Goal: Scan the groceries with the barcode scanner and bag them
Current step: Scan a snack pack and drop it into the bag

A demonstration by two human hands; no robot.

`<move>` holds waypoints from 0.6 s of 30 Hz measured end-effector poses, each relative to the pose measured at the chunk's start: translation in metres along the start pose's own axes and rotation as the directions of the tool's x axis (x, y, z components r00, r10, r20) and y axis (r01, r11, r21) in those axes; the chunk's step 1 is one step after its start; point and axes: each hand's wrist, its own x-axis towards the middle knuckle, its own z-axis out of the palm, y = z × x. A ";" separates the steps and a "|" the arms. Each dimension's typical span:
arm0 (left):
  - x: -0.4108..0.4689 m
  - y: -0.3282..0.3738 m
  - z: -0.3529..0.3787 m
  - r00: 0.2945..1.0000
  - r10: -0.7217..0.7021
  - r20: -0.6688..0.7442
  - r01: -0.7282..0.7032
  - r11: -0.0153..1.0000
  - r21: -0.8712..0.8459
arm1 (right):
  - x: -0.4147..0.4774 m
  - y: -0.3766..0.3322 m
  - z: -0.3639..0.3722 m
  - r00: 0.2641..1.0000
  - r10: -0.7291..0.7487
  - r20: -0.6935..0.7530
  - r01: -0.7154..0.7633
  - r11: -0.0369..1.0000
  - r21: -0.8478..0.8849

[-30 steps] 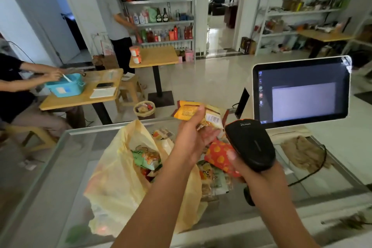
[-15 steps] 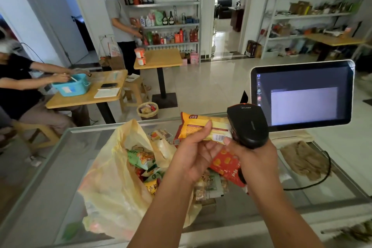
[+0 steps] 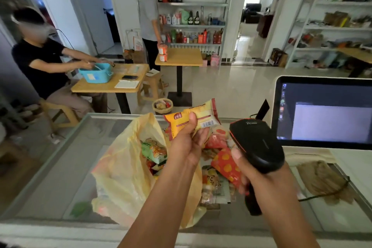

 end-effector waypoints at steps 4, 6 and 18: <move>0.002 0.001 0.003 0.999 0.049 -0.007 -0.050 0.998 -0.046 | -0.022 0.011 0.021 0.998 0.004 0.062 -0.002 0.999 -0.041; -0.003 -0.002 0.006 0.999 0.053 -0.015 -0.053 0.998 -0.030 | -0.023 0.018 0.030 0.999 -0.036 0.034 0.038 0.998 -0.052; -0.002 -0.006 0.006 0.994 0.091 -0.055 -0.089 0.995 0.038 | -0.020 0.016 0.019 0.996 0.057 0.064 -0.050 0.994 -0.098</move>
